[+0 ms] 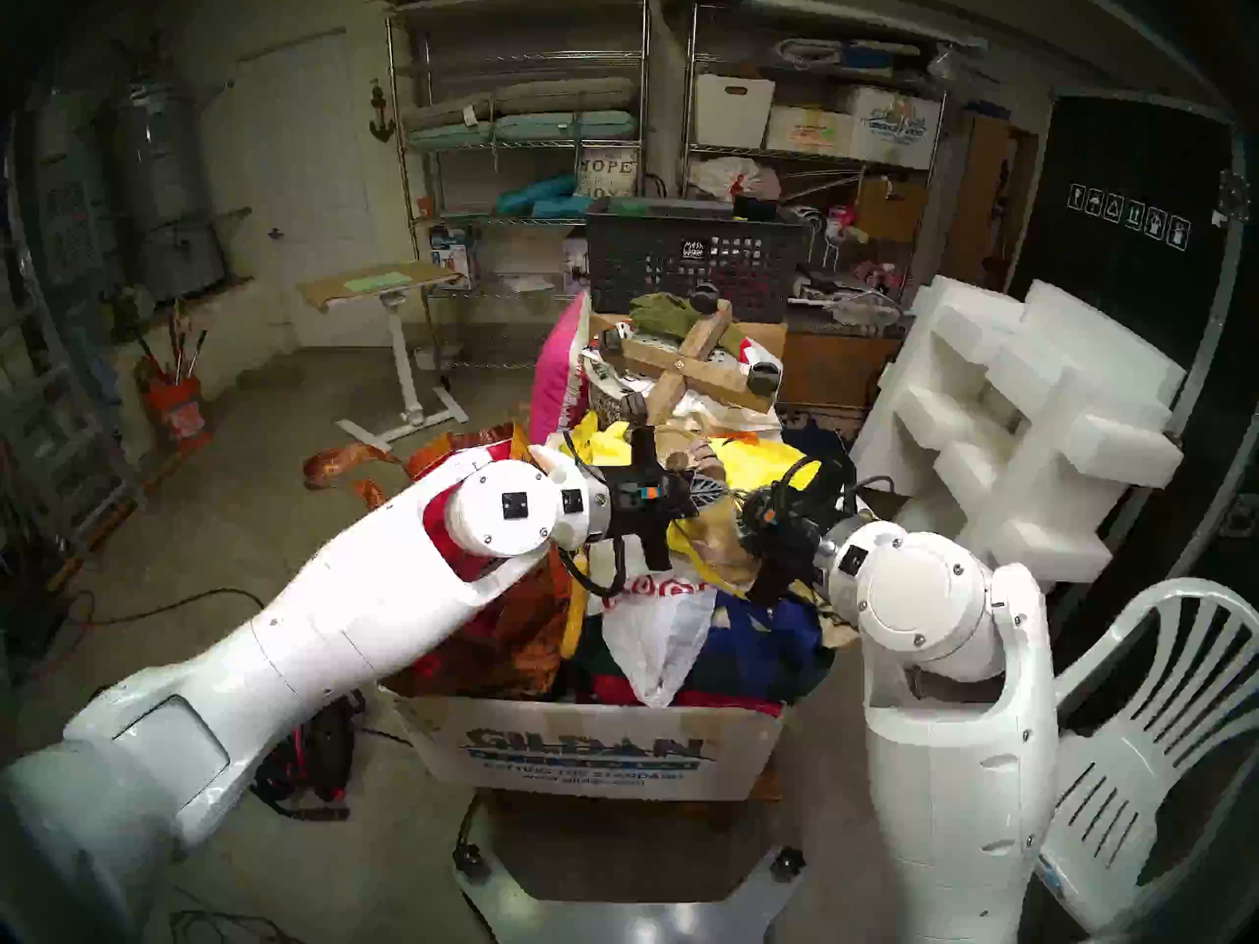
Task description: Unbuckle a shoe
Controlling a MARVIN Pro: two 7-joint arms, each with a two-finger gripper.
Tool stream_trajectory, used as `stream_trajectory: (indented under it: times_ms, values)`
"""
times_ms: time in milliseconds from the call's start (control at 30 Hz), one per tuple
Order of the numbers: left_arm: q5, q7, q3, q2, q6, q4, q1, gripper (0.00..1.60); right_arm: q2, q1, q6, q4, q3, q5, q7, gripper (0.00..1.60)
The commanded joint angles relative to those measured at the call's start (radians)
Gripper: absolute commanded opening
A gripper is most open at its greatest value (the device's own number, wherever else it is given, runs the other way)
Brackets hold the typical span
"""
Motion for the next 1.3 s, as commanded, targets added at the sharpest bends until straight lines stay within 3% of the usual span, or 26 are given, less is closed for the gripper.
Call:
stream_trajectory:
  times_ms: [0,567,900,933,967,1067,1267]
  values:
    - [-0.006,0.004,-0.017,0.009,-0.007,-0.025,-0.009,0.0,-0.004,0.017,0.01,-0.007,-0.01,-0.002,-0.009,0.73]
    - [-0.028,0.004,-0.013,0.031,-0.029,-0.043,0.003,0.0,-0.004,0.036,0.028,0.014,-0.03,-0.01,-0.02,0.84]
    - [-0.029,0.012,-0.011,0.035,-0.032,-0.051,0.005,0.0,-0.004,0.033,0.032,0.024,-0.038,-0.015,-0.029,0.74]
    - [-0.029,0.012,-0.011,0.036,-0.031,-0.051,0.005,0.0,-0.003,0.031,0.034,0.024,-0.04,-0.02,-0.034,0.71]
    - [-0.029,0.012,-0.011,0.036,-0.03,-0.052,0.005,0.0,-0.003,0.027,0.035,0.025,-0.04,-0.02,-0.043,0.4]
    - [-0.032,0.009,-0.014,0.038,-0.024,-0.06,0.002,0.0,-0.002,0.018,0.031,0.025,-0.045,-0.03,-0.066,0.01]
    - [-0.027,0.009,-0.009,0.031,-0.023,-0.052,-0.003,0.05,0.001,-0.006,0.017,0.016,-0.055,-0.038,-0.131,0.0]
